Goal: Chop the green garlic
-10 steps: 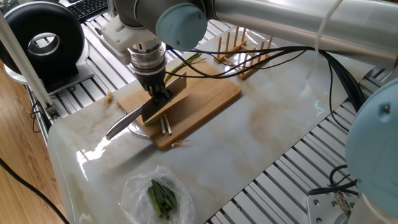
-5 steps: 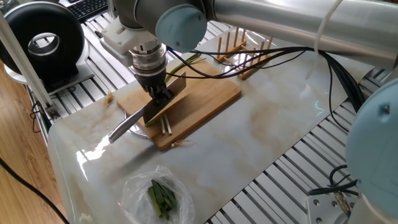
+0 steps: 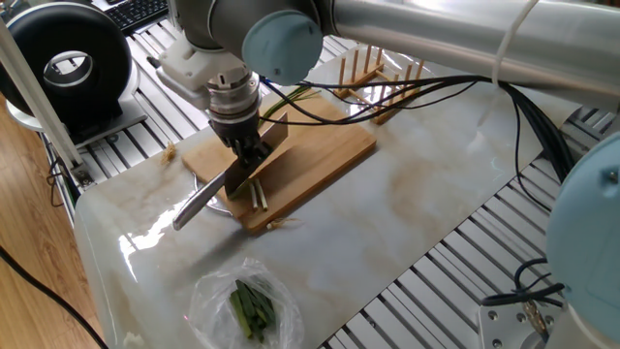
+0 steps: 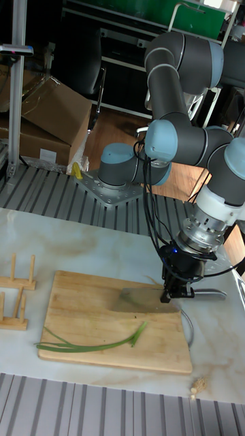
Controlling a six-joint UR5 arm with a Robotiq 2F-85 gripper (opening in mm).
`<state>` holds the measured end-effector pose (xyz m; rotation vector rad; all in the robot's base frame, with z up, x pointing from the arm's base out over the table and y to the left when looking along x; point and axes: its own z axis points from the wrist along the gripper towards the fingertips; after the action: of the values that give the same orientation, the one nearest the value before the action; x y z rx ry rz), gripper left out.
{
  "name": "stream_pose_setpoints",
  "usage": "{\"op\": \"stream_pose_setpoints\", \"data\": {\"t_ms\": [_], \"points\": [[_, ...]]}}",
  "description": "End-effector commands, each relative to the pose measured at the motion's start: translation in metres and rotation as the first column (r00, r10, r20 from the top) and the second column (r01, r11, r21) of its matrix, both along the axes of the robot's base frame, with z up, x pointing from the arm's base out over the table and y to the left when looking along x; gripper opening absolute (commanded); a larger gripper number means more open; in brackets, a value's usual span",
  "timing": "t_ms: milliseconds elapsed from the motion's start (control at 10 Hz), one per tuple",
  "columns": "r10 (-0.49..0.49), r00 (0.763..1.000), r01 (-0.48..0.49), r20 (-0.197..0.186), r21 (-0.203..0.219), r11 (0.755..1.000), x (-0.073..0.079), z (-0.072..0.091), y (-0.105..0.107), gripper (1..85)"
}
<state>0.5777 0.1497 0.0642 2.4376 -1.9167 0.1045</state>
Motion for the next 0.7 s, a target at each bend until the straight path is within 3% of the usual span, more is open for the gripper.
{"op": "stream_pose_setpoints", "data": {"t_ms": [0, 300, 600], "points": [[0.077, 0.997, -0.077, -0.020, 0.035, 0.996, -0.0033, 0.0043, 0.0056, 1.3], [0.068, 0.998, -0.068, -0.009, 0.028, 0.997, -0.0061, 0.0016, 0.0074, 1.3], [0.109, 0.994, -0.108, -0.024, 0.045, 0.993, -0.0122, 0.0052, 0.0109, 1.3]]}}
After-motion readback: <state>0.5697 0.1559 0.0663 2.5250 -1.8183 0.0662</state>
